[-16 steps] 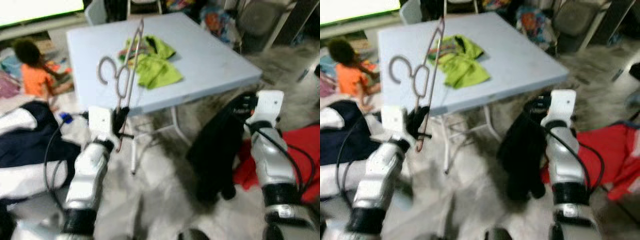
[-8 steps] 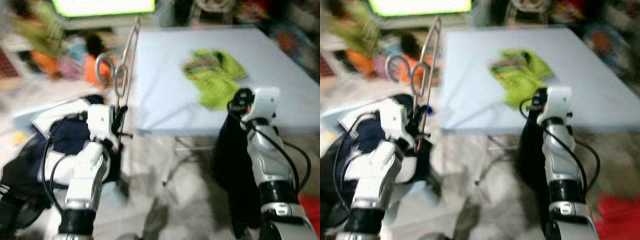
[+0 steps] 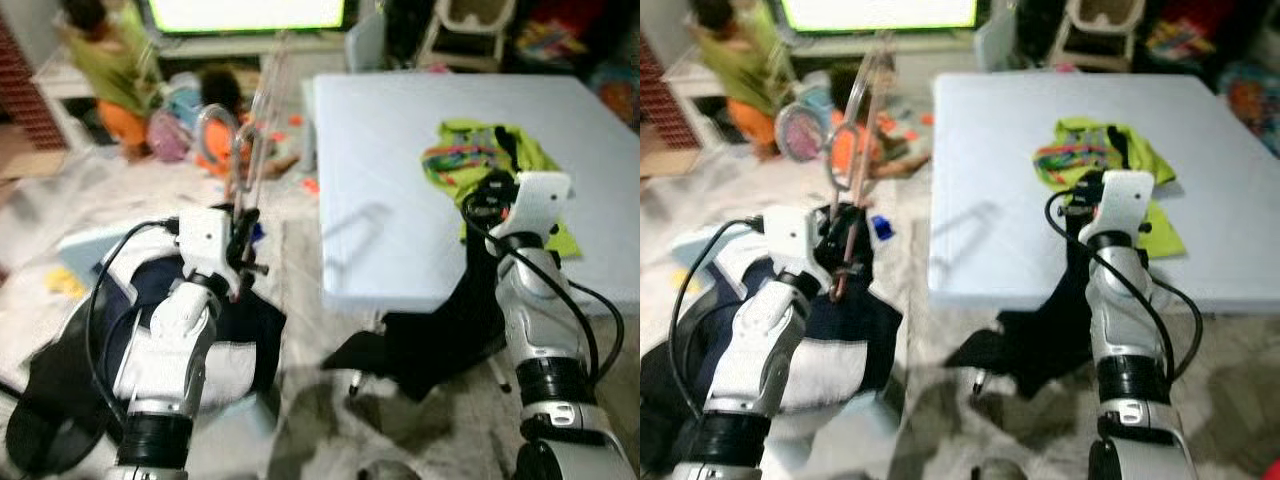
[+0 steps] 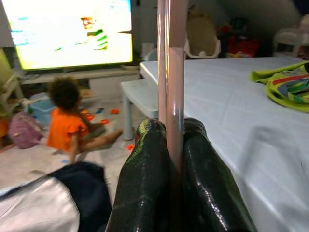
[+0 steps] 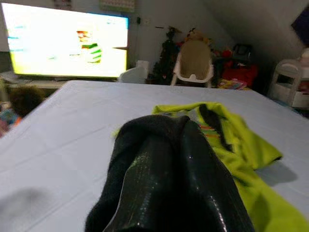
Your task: Hang hanger
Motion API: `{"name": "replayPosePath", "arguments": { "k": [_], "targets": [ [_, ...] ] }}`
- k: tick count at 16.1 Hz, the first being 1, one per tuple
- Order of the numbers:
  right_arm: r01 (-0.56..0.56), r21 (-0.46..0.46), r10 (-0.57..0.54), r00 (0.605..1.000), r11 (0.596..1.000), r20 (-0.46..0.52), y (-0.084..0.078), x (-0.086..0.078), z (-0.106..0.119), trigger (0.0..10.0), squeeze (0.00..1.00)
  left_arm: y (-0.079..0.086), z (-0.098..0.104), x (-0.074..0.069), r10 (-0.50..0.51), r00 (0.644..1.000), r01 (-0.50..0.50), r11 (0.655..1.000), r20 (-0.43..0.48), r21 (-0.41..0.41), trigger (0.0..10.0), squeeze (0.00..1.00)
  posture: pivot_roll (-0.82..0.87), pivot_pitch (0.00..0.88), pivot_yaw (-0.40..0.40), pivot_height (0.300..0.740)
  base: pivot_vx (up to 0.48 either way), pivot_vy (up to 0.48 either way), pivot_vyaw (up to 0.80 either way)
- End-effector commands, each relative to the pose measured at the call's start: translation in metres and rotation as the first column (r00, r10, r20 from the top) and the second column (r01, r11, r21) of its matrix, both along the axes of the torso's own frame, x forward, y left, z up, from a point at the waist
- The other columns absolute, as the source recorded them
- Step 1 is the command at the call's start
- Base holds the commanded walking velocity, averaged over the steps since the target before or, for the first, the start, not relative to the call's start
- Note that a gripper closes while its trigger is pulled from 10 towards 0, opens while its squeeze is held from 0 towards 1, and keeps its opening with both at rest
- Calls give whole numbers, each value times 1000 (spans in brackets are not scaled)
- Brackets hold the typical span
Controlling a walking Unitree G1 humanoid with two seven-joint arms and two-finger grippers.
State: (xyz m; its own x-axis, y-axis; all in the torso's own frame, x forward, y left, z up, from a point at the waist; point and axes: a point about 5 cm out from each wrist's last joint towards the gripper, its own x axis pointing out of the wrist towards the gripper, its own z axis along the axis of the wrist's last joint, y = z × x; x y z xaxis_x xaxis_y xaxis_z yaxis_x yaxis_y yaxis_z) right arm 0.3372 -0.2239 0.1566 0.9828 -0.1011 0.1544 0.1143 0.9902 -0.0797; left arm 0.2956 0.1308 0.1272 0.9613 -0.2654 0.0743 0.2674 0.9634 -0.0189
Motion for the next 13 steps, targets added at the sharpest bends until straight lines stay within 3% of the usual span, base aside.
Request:
{"name": "replayPosePath", "arguments": {
  "k": [1, 3, 9, 13],
  "targets": [
    [16, -22, -14, 996, 1000, 89, -5, 5, 24, 10000, 0, -11, 6, 1, -26, 999, 26, 1000, 21, -4, 10000, 0, -22, 0, -12, 740, 386, -281, 0],
    [19, -24, -17, 996, 1000, 90, -5, 6, 25, 10000, 0, -12, 5, 0, -14, 1000, 15, 999, 14, -28, 10000, 0, -22, 0, -13, 740, 397, -141, 0],
    [17, -26, -15, 996, 1000, 89, -2, 7, 23, 10000, 0, -13, 8, 0, -19, 999, 20, 999, 30, -26, 10000, 0, -19, 0, -14, 740, 0, 0, 0],
    [21, -28, -18, 995, 999, 96, -2, 6, 24, 10000, 0, -15, 10, -1, -24, 999, 26, 999, 34, -34, 10000, 0, -21, 0, -14, 740, 0, -418, 0]
  ]
}}
